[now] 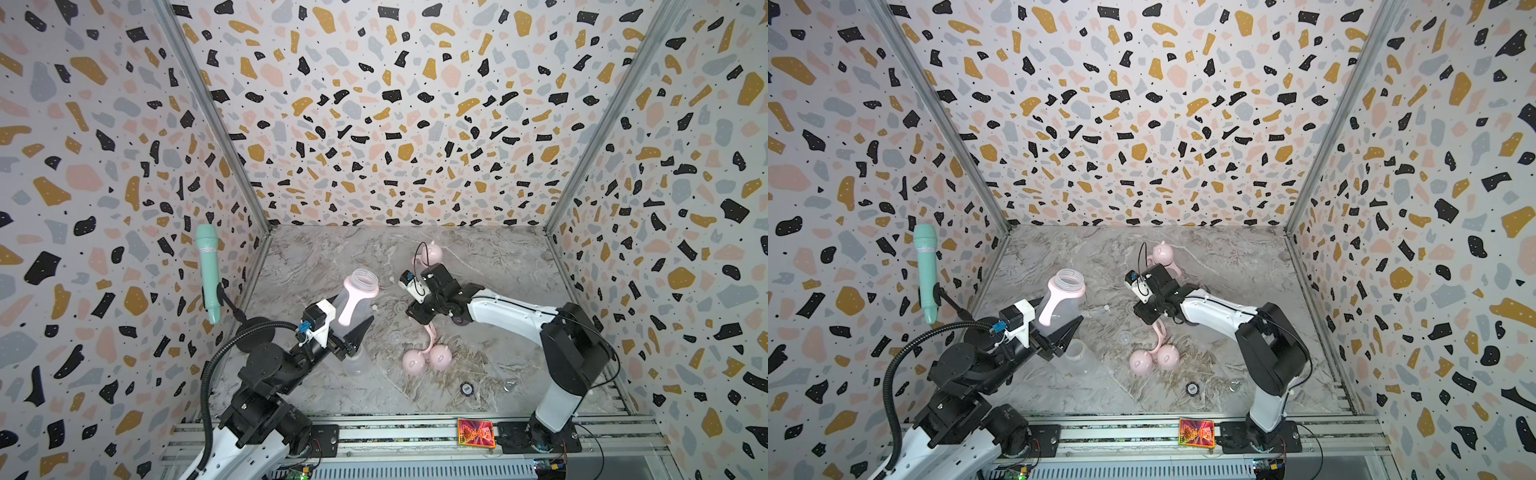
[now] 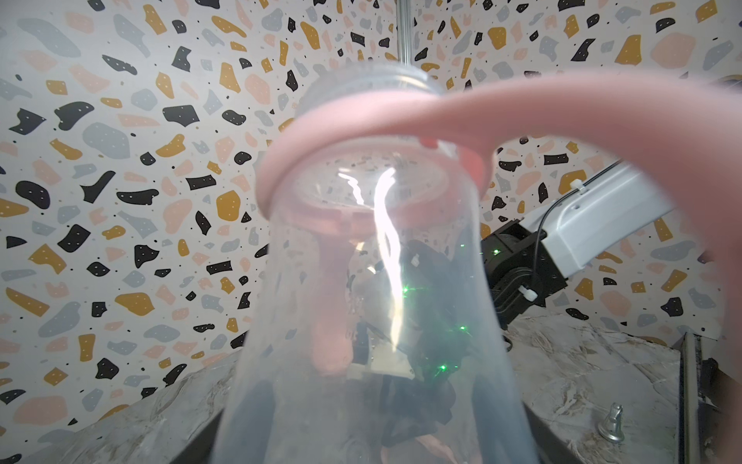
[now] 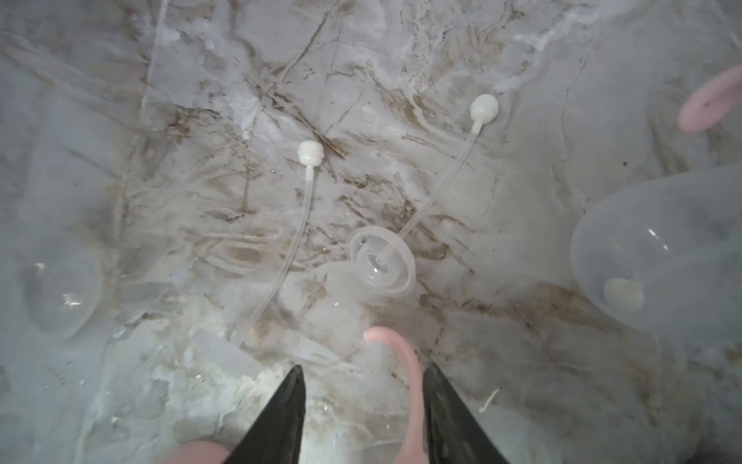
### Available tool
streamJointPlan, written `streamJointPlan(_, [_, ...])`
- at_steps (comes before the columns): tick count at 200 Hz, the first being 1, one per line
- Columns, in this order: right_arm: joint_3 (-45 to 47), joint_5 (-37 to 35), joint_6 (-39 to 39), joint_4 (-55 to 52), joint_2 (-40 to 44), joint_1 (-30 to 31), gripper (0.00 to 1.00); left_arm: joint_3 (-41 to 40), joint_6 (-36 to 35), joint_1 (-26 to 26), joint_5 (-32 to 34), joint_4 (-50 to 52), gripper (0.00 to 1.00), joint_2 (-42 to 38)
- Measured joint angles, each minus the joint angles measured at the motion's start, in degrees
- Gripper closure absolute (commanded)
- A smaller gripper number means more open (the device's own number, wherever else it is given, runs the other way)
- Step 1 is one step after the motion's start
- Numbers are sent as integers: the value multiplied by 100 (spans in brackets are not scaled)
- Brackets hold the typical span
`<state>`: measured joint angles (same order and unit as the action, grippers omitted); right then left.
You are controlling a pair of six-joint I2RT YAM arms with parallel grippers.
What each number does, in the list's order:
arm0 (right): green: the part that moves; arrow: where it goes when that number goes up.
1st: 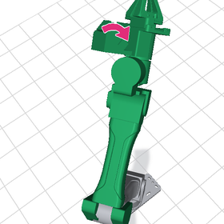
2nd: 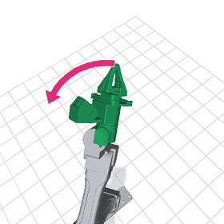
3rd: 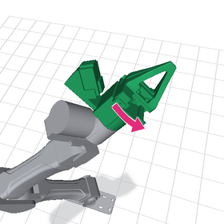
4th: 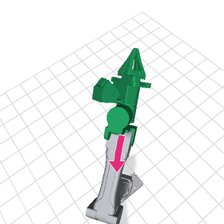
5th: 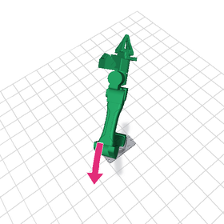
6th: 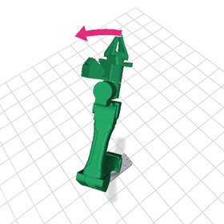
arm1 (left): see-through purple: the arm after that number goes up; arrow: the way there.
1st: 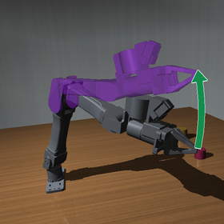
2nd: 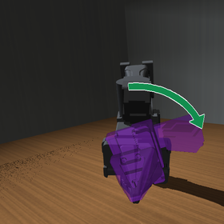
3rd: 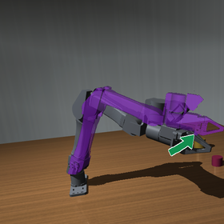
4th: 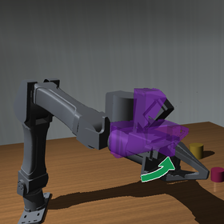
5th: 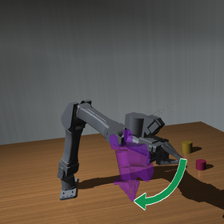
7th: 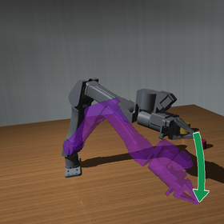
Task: Assemble the baby bottles
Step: Pick up the straw from the center of the board.
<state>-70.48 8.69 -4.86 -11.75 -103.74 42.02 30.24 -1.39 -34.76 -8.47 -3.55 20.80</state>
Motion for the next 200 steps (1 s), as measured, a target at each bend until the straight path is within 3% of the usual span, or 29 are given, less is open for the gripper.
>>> streamJointPlan(50, [-721,-85,-306,48,-1104,-28,47,0,-59,0,7,181,73,-197])
streamJointPlan(95, [-835,-22,-317,107,-1366,-79,48,0,-92,0,11,249,73,-236])
streamJointPlan(200, [-835,1051,-293,566,-1366,-238,66,0,-101,0,188,363,73,-350])
